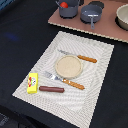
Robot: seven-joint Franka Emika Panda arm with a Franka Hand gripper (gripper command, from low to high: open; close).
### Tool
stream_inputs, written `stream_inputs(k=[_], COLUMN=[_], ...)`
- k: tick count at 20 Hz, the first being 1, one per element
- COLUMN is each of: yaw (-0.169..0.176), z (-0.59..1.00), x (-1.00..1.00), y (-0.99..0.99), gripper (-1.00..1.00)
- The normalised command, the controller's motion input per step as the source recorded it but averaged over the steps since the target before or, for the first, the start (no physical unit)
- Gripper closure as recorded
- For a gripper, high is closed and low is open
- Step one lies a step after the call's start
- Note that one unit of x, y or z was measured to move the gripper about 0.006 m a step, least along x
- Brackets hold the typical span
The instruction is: Interact with the objects in diverse but meaningful ways.
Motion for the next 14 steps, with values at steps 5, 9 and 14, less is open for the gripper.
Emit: stream_inputs(k=[5, 9, 14], yaw=[0.0, 0.0, -0.024], z=[0.07, 0.06, 0.03], x=[0.56, 0.57, 0.57], y=[-0.96, -0.94, -0.87], gripper=[-1.0, -1.0, -1.0])
